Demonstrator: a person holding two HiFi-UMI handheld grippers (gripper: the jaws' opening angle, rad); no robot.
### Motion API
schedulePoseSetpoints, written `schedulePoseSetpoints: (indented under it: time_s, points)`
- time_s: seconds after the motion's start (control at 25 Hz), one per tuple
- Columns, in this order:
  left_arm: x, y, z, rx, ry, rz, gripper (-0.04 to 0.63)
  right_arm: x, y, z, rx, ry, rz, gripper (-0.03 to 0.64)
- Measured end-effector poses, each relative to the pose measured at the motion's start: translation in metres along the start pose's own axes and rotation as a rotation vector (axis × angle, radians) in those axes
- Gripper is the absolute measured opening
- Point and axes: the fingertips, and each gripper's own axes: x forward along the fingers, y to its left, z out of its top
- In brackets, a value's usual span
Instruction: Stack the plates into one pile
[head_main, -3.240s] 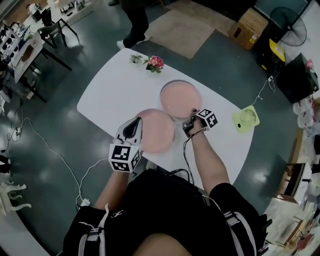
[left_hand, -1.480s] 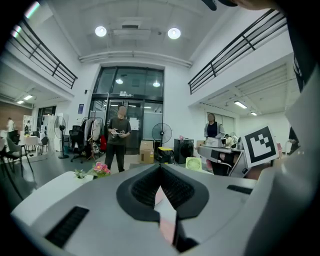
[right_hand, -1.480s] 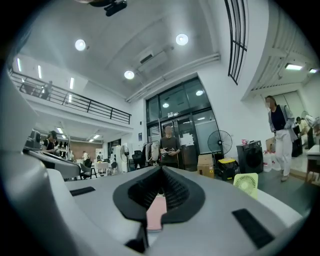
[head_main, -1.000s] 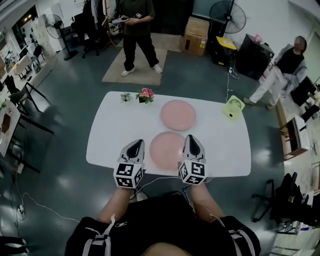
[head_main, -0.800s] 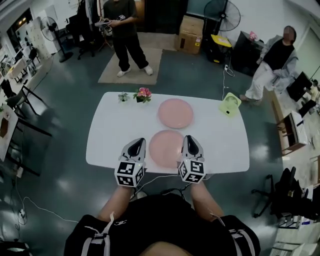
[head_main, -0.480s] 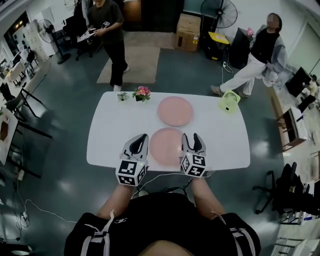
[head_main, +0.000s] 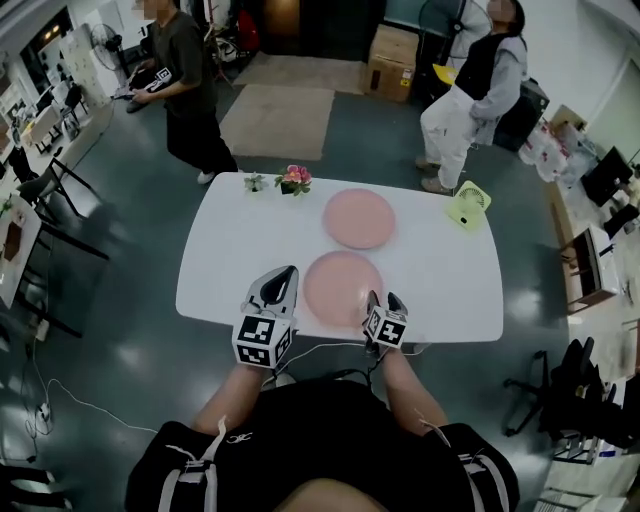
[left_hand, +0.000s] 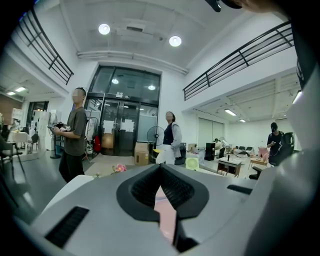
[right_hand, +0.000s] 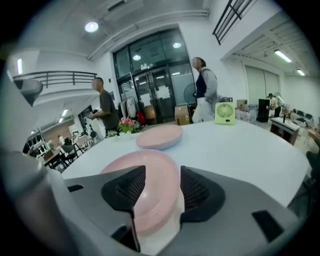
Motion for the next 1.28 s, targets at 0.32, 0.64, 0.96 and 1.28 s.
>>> schedulePoseSetpoints:
  time_s: [0.32,0.64,0.96,1.28]
  points:
    - [-0.005,0.001,-0.011,-0.006,0.029,0.017,0.012,0.024,0.002,-0.072,0.187,0.278,0.048,0.222]
    - [0.0,0.014,-0.015,-0.019,0.043,0.038,0.012,0.04,-0.008,-0.082,0.249,0.435,-0.028,0.101]
    - [0.003,0.023,-0.01,-0.02,0.027,0.035,0.013,0.031,-0.011,-0.079,0.662,0.456,0.059,0.032]
    - [0.013,0.026,-0.004,-0.013,0.016,0.015,0.012,0.017,-0.012,-0.051,0.829,0.371,0.121,0.033]
